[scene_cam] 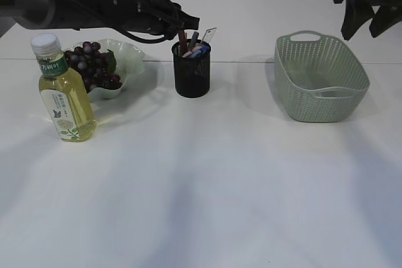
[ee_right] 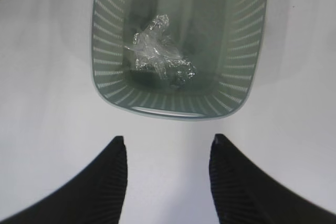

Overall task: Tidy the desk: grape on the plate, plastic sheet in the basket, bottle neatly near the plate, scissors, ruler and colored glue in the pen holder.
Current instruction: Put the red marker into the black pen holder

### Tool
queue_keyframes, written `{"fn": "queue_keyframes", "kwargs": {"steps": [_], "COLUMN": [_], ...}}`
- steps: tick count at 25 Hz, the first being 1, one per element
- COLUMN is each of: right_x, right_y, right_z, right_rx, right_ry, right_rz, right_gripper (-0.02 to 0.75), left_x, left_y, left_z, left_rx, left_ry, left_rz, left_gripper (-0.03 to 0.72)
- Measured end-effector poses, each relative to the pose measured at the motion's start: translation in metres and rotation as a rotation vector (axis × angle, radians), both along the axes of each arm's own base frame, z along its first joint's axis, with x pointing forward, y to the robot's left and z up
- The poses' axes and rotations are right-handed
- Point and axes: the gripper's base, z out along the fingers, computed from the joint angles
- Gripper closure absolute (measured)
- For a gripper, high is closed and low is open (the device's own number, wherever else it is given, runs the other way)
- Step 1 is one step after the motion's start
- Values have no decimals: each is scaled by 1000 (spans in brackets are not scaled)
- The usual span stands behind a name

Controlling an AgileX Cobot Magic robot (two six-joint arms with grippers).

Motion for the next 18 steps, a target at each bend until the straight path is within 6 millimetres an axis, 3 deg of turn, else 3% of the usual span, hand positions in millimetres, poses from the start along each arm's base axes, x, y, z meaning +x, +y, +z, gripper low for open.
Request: {"fn": "queue_keyframes", "kwargs": {"steps": [11, 18], "right_x": [0, 0], "right_y": [0, 0], "right_z": [0, 0], "right_rx": [0, 6], "right_ry": [0, 1], "right_rz": [0, -11], "right_gripper": [333, 333], "left_x": [-1, -2], "left_y": [0, 0], "left_z": [-1, -4], "left_rx": [-7, 14], "left_ry": [16, 43], "left_rz": [2, -9], "left_gripper": [559, 423]}}
